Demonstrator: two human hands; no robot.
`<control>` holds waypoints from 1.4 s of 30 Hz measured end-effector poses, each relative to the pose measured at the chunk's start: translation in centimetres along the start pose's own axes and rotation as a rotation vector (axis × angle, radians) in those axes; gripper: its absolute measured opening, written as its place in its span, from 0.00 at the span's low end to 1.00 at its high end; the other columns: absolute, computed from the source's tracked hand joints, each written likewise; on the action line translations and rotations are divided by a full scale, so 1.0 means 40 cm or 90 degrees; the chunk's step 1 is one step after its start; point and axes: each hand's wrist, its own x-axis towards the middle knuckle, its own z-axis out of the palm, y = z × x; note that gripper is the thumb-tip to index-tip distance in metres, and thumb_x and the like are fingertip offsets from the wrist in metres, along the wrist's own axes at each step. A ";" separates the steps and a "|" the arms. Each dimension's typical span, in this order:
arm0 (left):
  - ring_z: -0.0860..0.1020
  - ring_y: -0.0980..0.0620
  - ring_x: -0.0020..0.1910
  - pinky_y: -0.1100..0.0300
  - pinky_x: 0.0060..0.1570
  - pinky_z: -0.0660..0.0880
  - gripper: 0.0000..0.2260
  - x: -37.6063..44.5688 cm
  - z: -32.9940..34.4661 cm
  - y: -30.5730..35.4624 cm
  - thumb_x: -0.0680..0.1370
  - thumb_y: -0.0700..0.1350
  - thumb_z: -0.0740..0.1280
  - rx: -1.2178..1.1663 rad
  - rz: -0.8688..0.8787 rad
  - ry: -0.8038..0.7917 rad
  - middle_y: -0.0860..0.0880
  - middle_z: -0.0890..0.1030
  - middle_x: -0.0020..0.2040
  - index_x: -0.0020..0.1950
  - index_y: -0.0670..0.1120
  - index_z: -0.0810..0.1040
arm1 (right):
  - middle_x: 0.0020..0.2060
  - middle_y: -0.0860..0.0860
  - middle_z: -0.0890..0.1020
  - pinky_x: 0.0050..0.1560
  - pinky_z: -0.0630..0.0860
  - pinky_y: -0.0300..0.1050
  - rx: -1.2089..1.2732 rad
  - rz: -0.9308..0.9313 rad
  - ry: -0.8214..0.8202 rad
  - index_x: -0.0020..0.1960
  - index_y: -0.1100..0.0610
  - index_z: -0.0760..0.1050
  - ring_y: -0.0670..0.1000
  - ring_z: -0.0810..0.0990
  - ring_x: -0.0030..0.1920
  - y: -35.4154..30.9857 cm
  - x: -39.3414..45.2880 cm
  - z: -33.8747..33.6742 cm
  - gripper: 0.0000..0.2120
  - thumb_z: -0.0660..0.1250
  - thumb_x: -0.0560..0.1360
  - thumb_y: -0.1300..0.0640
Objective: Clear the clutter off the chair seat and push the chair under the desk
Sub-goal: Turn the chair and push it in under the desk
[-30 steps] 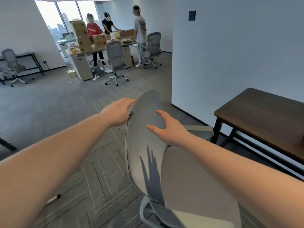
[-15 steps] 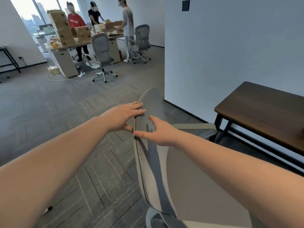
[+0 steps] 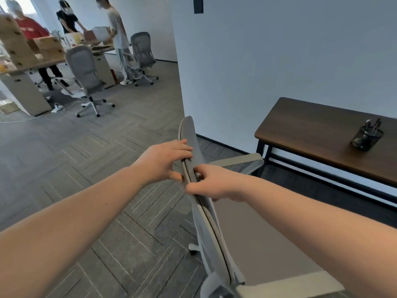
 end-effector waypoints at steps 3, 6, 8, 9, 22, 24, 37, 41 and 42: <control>0.60 0.55 0.75 0.54 0.65 0.71 0.26 0.002 0.009 0.032 0.66 0.51 0.75 -0.036 0.037 0.021 0.54 0.73 0.68 0.62 0.48 0.76 | 0.42 0.54 0.75 0.38 0.72 0.47 -0.011 0.007 -0.002 0.54 0.58 0.71 0.52 0.73 0.38 0.012 -0.020 -0.001 0.21 0.67 0.67 0.47; 0.69 0.49 0.70 0.48 0.71 0.65 0.30 0.018 0.015 0.074 0.64 0.66 0.66 -0.073 0.104 0.023 0.48 0.79 0.60 0.54 0.44 0.79 | 0.39 0.53 0.73 0.36 0.70 0.47 -0.031 -0.007 0.006 0.48 0.58 0.70 0.52 0.71 0.37 0.037 -0.059 -0.014 0.14 0.68 0.68 0.51; 0.77 0.46 0.60 0.50 0.73 0.56 0.37 0.037 0.032 0.104 0.64 0.75 0.53 -0.068 0.153 0.051 0.45 0.81 0.52 0.48 0.43 0.79 | 0.40 0.53 0.75 0.37 0.70 0.47 -0.074 -0.027 0.030 0.50 0.59 0.71 0.52 0.73 0.38 0.064 -0.090 -0.021 0.13 0.68 0.69 0.55; 0.79 0.45 0.54 0.50 0.72 0.56 0.39 0.047 0.039 0.122 0.65 0.75 0.50 -0.065 0.156 0.050 0.45 0.81 0.48 0.45 0.43 0.78 | 0.42 0.53 0.76 0.39 0.71 0.47 -0.111 -0.041 0.048 0.52 0.59 0.71 0.53 0.75 0.40 0.080 -0.104 -0.024 0.13 0.67 0.70 0.56; 0.77 0.52 0.45 0.54 0.61 0.68 0.29 0.294 0.024 0.385 0.65 0.74 0.55 0.057 0.224 -0.043 0.56 0.76 0.40 0.46 0.51 0.74 | 0.36 0.47 0.72 0.40 0.72 0.48 -0.331 0.082 0.216 0.43 0.54 0.68 0.52 0.74 0.41 0.443 -0.328 -0.249 0.07 0.65 0.70 0.54; 0.78 0.54 0.43 0.54 0.58 0.72 0.31 0.315 0.031 0.385 0.61 0.78 0.52 0.082 0.189 -0.063 0.58 0.77 0.40 0.43 0.54 0.72 | 0.38 0.47 0.74 0.40 0.72 0.48 -0.357 0.100 0.222 0.45 0.54 0.71 0.51 0.74 0.43 0.497 -0.364 -0.277 0.06 0.65 0.70 0.53; 0.74 0.56 0.33 0.62 0.26 0.66 0.36 0.321 0.080 0.541 0.55 0.80 0.37 0.112 0.176 0.074 0.56 0.72 0.32 0.36 0.53 0.67 | 0.44 0.48 0.81 0.41 0.72 0.47 -0.456 0.114 0.372 0.45 0.51 0.69 0.53 0.79 0.47 0.637 -0.461 -0.302 0.12 0.65 0.73 0.43; 0.78 0.55 0.36 0.59 0.31 0.73 0.38 0.328 0.087 0.596 0.57 0.80 0.38 0.095 0.185 0.090 0.55 0.77 0.37 0.39 0.53 0.71 | 0.44 0.49 0.81 0.42 0.68 0.47 -0.466 0.133 0.393 0.42 0.50 0.65 0.54 0.80 0.48 0.664 -0.506 -0.308 0.14 0.66 0.73 0.42; 0.78 0.54 0.37 0.58 0.31 0.74 0.38 0.333 0.089 0.613 0.58 0.80 0.39 0.089 0.191 0.089 0.55 0.77 0.38 0.41 0.53 0.71 | 0.45 0.48 0.81 0.42 0.68 0.47 -0.472 0.137 0.402 0.42 0.50 0.65 0.54 0.80 0.48 0.675 -0.518 -0.310 0.14 0.66 0.73 0.42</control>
